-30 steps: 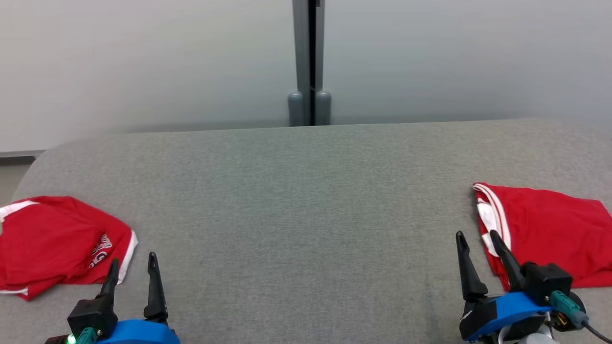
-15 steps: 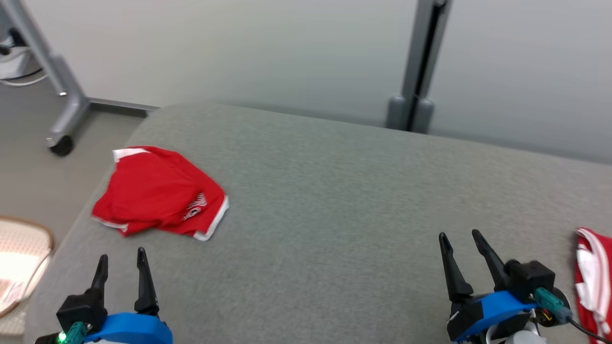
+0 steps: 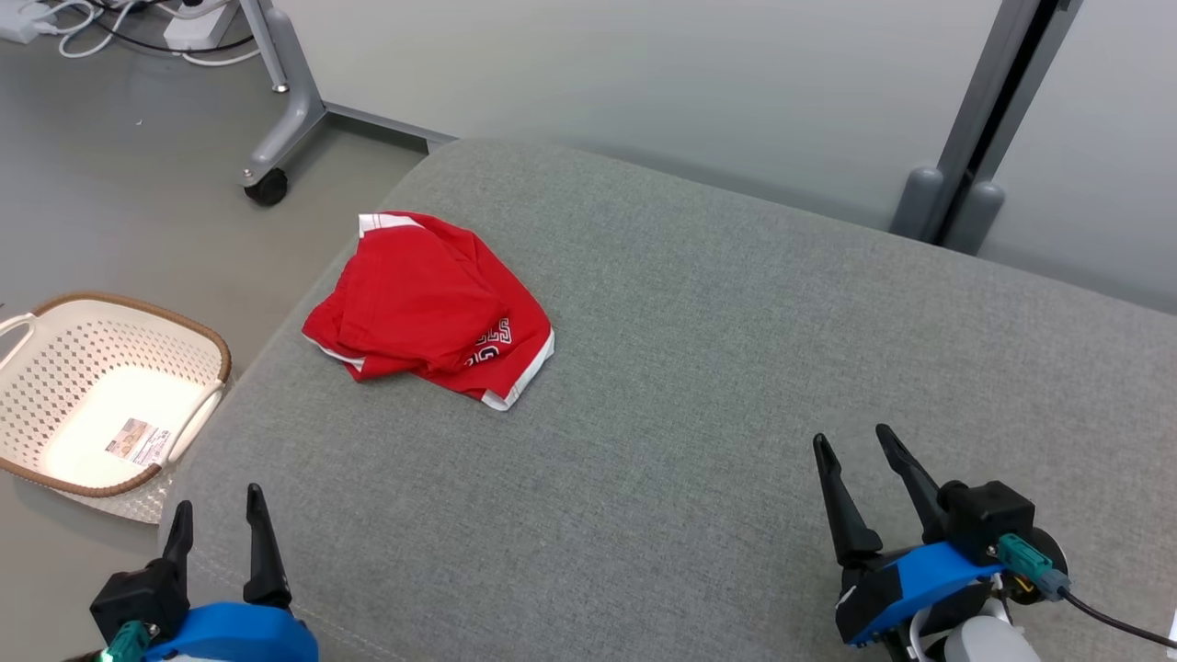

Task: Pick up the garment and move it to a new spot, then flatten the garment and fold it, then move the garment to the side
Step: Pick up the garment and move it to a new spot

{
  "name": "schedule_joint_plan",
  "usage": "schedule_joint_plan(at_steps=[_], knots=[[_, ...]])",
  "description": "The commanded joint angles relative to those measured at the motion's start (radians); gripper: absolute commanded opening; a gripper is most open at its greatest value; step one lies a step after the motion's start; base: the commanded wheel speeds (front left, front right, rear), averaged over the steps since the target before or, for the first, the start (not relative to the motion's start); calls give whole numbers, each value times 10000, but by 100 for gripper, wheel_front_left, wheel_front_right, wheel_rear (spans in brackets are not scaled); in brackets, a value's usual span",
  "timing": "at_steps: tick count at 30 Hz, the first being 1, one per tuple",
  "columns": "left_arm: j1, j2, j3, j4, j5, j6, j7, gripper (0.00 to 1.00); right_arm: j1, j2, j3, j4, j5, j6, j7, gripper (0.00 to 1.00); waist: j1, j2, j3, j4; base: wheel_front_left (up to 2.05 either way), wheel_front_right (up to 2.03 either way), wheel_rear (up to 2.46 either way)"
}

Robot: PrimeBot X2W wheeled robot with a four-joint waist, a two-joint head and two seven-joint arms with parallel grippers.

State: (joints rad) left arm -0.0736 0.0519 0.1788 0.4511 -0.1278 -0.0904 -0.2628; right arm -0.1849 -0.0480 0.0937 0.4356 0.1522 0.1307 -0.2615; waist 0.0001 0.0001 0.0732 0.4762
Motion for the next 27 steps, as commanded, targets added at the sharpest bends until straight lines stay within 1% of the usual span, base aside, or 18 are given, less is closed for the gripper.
schedule_joint_plan(at_steps=[1, 6, 10, 12, 14, 18, 21, 27], knots=[[-228, -8, 70, 39, 5, -55, -28, 100, -188, -45, 45, 15, -42, 2, -50, 100, -1, -1, 101, -10, 0, 0, 0], [-698, 85, 255, 369, -146, -242, -26, 100, -329, -46, 263, -59, -206, 2, -51, 100, -1, -1, 387, -310, 0, 0, 0], [-1566, 508, 328, 943, -433, -367, -26, 100, -556, -45, 449, -240, -439, 2, -51, 100, -1, -1, 874, -701, 0, 0, 0], [-2120, 812, 267, 1339, -664, -418, -26, 100, -692, -46, 518, -343, -584, 3, -51, 100, -1, -1, 1169, -905, 0, 0, 0], [-2727, 1080, -55, 1747, -1022, -429, -26, 100, -849, -46, 558, -460, -731, 2, -49, 100, -1, -1, 1464, -1098, 0, 0, 0], [-3598, 1893, -853, 2417, -1897, -404, -29, 100, -1114, -45, 705, -726, -1016, 2, -51, 100, -1, -1, 1994, -1537, 0, 0, 0], [-4075, 2401, -1329, 2998, -2621, -406, -26, 100, -1268, -46, 817, -955, -1152, 2, -51, 100, -1, -1, 2330, -1867, 0, 0, 0], [-4864, 3216, -2251, 4301, -4157, -408, -26, 100, -1454, -47, 967, -1447, -1411, 2, -51, 100, -1, -1, 2892, -2464, 0, 0, 0]])
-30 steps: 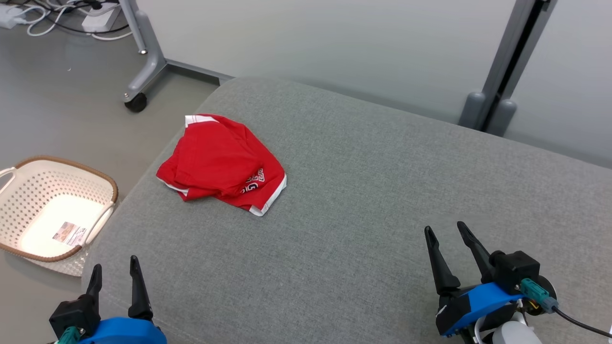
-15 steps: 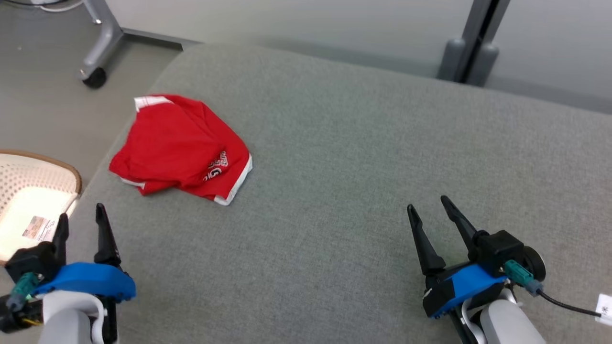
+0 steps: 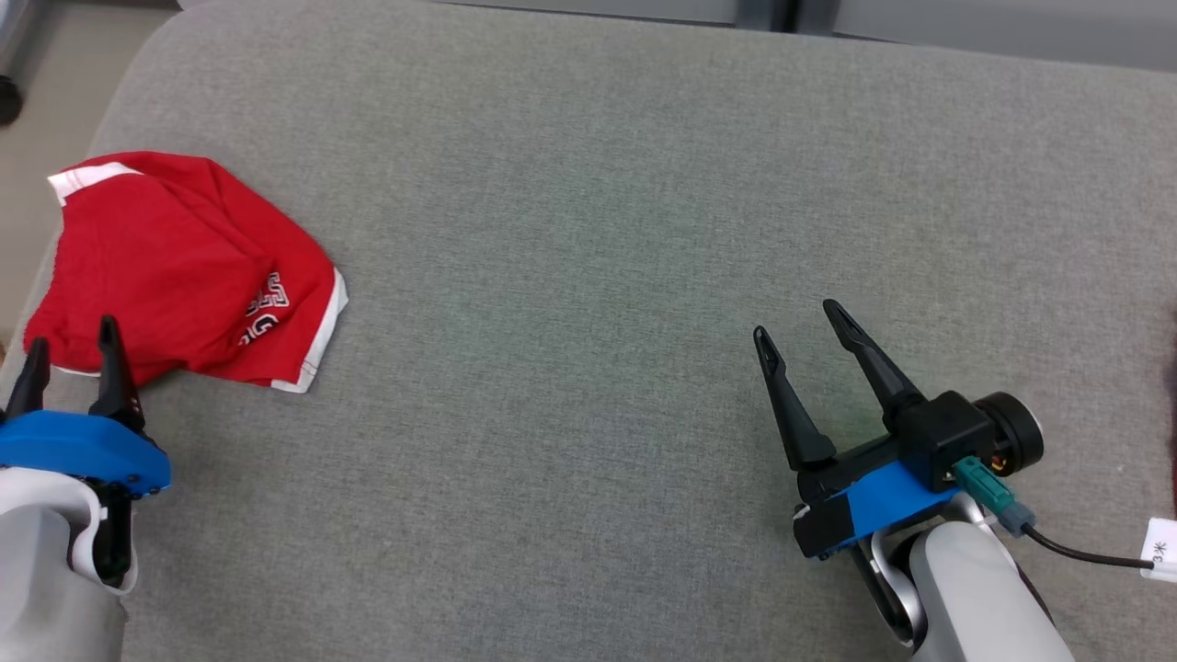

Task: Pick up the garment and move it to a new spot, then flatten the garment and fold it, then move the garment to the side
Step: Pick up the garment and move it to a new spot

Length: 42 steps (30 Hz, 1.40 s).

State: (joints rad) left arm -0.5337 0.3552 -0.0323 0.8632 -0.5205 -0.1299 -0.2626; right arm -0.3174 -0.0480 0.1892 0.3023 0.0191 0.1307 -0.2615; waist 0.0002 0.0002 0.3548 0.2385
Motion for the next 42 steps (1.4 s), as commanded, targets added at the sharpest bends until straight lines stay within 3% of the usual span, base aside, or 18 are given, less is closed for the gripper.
schedule_joint_plan(at_steps=[1, 8, 9, 10, 11, 19, 26, 34, 42], knots=[[-369, 286, -347, 409, -518, -13, -11, 100, -137, -45, 37, -177, -128, 2, -51, 100, -2, -2, 148, -173, 0, 0, 0], [-842, 700, -1417, 1693, -1858, -14, 487, 100, -121, -43, -146, -486, -305, 2, -51, 100, -2, -2, 425, -465, 0, 0, 0], [-852, 703, -1582, 1748, -2003, -14, 481, 94, -106, -43, -166, -512, -302, 2, -51, 100, -2, -2, 432, -476, 0, 0, 0], [-858, 720, -1733, 1730, -2124, -14, 418, 28, -107, -43, -193, -516, -286, 2, -51, 100, -2, -2, 423, -481, 0, 0, 0], [-836, 744, -1884, 1718, -2265, -14, 372, 0, -103, -43, -211, -508, -267, 2, -51, 100, -2, -2, 394, -479, 0, 0, 0], [-731, 1030, -2914, 867, -2540, -15, -19, 0, 83, -43, -348, -392, 3, 2, -51, 100, -2, -2, -107, -406, 0, 0, 0], [-478, 1078, -2750, -1118, -1793, -15, -31, 0, 329, -43, -322, -325, 510, 2, -51, 100, -2, -2, -827, -650, 0, 0, 0], [-93, 296, -3324, -3013, -947, -15, -34, 0, 648, -42, -218, -423, 967, 2, -49, 100, -2, -2, -1386, -1582, 0, 0, 0], [44, -416, -4554, -4056, -751, -15, -35, 0, 836, -39, 5, -642, 1295, 3, -51, 100, -2, -2, -1424, -2953, 0, 0, 0]])
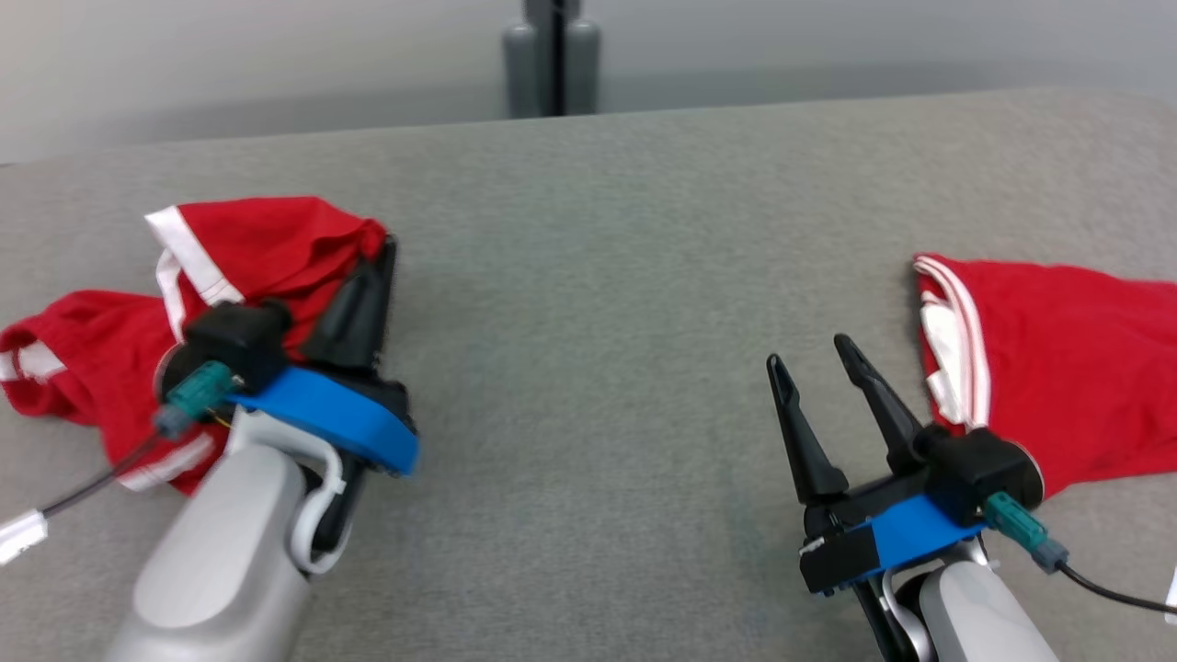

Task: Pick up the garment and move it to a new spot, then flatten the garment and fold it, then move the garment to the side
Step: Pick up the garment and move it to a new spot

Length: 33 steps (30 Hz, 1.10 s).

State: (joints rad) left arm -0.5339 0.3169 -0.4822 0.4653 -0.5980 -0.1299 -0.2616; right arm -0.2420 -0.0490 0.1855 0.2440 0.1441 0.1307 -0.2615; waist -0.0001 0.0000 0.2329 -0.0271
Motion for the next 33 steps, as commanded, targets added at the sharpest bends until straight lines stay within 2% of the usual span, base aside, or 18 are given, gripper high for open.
schedule_joint_plan(at_steps=[1, 11, 18, 19, 20, 21, 27, 33], knots=[[12, -131, -287, -212, 64, -15, -45, 0, 121, -31, 17, -101, 80, 2, -51, 100, 1, 0, -187, -452, 0, 0, 0], [-309, -835, -2089, -1333, -57, -15, -6, 0, 340, -29, 360, -389, 395, 2, -51, 100, 1, 0, -90, -1818, 0, 0, 0], [69, -1089, -2397, -1600, 93, 123, -22, 0, 497, -26, 427, -486, 516, 2, -51, 100, 1, 0, -140, -1899, 0, 0, 0], [139, -1088, -2283, -1572, 69, 256, -25, 9, 503, -26, 426, -476, 513, 3, -51, 100, 1, 0, -161, -1846, 0, 0, 0], [202, -1054, -2177, -1504, 85, 376, -29, 73, 510, -26, 411, -459, 504, 3, -51, 100, 1, 0, -189, -1773, 0, 0, 0], [292, -1004, -2050, -1447, 102, 527, -35, 100, 505, -26, 422, -436, 513, 3, -49, 100, 1, 0, -212, -1699, 0, 0, 0], [1035, -655, -876, -1147, 386, 1122, -40, 100, 362, -29, 385, -379, 495, 3, -51, 100, 1, 0, -344, -1094, 0, 0, 0], [2184, -474, 932, -1054, 949, 1571, -41, 100, 443, -29, 287, -171, 415, 3, -51, 100, 1, 0, -669, -523, 0, 0, 0]])
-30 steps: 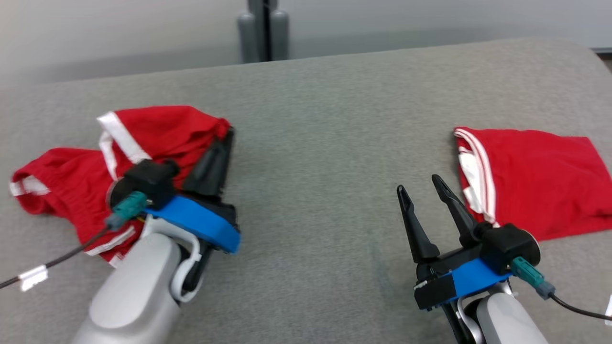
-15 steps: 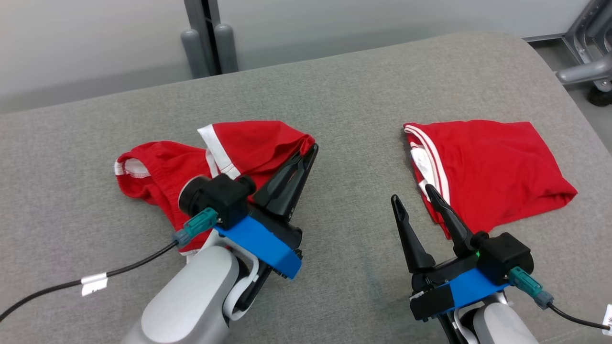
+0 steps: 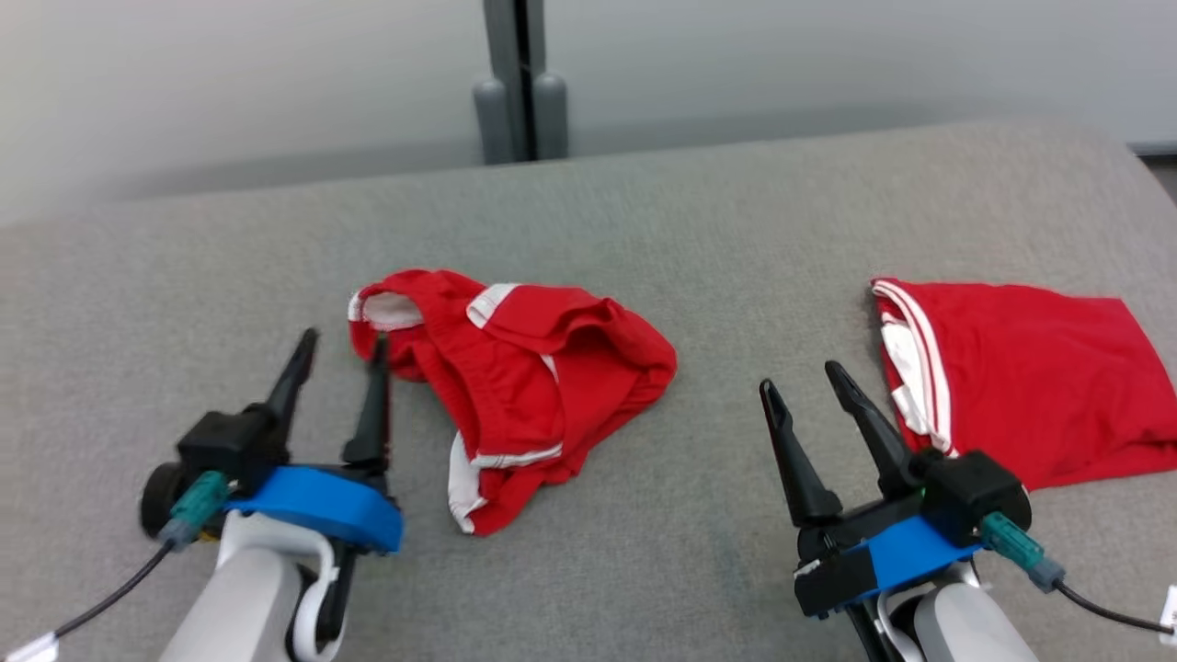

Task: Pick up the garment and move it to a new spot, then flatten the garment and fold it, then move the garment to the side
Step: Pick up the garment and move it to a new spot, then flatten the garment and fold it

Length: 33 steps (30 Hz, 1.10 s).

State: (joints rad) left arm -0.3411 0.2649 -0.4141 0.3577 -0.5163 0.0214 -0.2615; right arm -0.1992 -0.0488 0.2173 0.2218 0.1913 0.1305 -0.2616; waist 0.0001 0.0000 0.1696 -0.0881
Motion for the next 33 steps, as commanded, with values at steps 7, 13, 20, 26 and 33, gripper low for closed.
schedule_joint_plan(at_steps=[7, 13, 20, 26, 33], knots=[[1706, -261, 2081, -184, 1241, 76, -46, 100, 296, -33, -348, 422, -145, 4, -48, 100, -1, 0, -579, 499, 0, 0, 0], [2839, -839, 3081, -264, 2193, -94, -47, 100, 605, -31, -636, 760, -155, 4, -49, 100, -1, 0, -1084, 567, 0, 0, 0], [3548, -1360, 3804, -108, 3150, -273, -47, 100, 1046, -31, -1232, 1326, -387, 4, -49, 100, -1, 0, -1482, 539, 0, 0, 0], [3771, -1601, 4229, -32, 3537, -408, -47, 100, 1206, -30, -1493, 1505, -470, 5, -49, 100, -1, 0, -1597, 501, 0, 0, 0], [3584, -1828, 4507, 39, 3803, -767, -48, 100, 1163, -31, -1517, 1469, -423, 5, -49, 100, -1, 0, -1572, 453, 0, 0, 0]])
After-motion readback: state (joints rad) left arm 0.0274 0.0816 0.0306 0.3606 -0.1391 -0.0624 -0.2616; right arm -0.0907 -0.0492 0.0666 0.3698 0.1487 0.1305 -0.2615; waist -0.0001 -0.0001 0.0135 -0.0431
